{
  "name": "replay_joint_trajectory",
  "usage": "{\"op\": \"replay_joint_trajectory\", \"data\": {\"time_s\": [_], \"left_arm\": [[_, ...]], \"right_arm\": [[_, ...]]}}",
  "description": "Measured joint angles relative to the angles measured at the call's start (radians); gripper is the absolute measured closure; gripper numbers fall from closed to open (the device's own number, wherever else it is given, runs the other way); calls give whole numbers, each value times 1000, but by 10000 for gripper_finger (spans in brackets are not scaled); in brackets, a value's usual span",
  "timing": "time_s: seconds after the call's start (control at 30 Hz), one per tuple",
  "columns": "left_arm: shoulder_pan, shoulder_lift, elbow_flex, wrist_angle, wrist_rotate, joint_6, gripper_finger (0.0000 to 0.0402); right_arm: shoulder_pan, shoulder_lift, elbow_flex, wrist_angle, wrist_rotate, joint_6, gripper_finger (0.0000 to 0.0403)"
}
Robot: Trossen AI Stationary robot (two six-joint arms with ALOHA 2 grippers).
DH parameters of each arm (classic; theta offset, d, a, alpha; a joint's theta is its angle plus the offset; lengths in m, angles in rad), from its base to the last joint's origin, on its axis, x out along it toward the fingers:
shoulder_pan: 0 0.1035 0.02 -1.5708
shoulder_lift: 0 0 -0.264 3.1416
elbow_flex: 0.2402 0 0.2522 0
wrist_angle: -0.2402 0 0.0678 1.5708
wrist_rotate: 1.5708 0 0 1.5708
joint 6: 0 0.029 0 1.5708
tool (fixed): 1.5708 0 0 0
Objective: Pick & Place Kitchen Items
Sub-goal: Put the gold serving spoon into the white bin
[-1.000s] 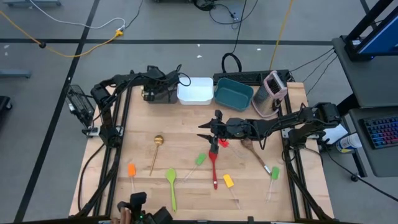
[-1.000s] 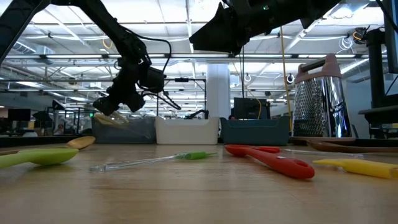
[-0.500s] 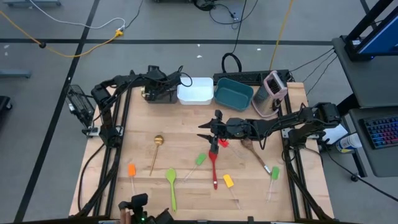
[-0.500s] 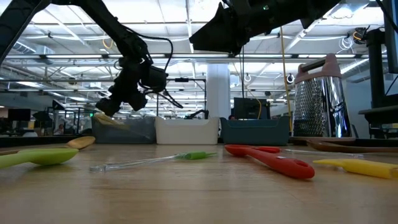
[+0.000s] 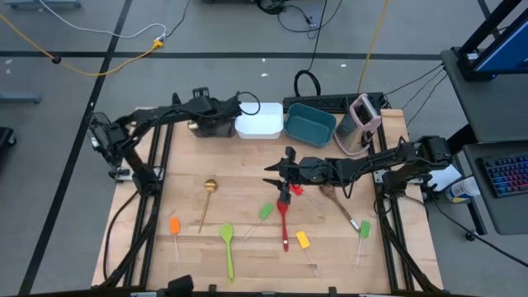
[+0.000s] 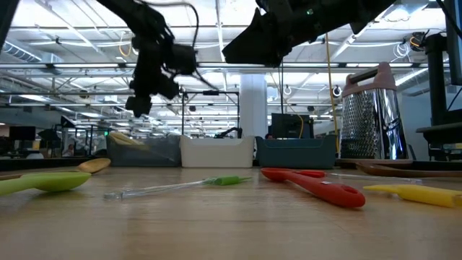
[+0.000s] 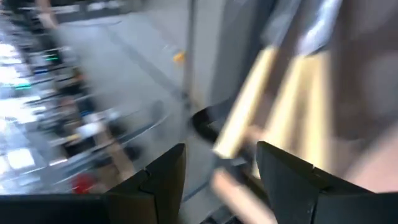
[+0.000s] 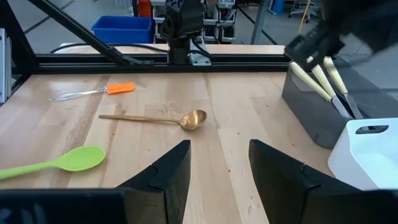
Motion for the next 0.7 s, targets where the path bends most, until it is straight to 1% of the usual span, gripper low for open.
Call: {"op": "replay_joint_trajectory", "data": {"time_s": [0.17, 0.27, 0.37, 0.5, 0.6, 0.7], "left_arm": [[-40, -131, 0, -4, 258, -166, 199], [-61, -201, 0, -6, 359, -279, 199], [-87, -263, 0, -12, 427, -411, 199], [-121, -321, 0, -62, 527, -578, 199], [-153, -342, 0, -117, 586, -663, 199], [-194, -340, 0, -176, 611, -731, 199]], "right_arm": [[0, 0, 0, -5, 0, 7, 248], [0, 0, 0, -13, 0, 6, 248], [0, 0, 0, -24, 0, 6, 248], [0, 0, 0, -43, 0, 6, 248], [0, 0, 0, -42, 0, 6, 248], [0, 0, 0, -41, 0, 6, 248]]}}
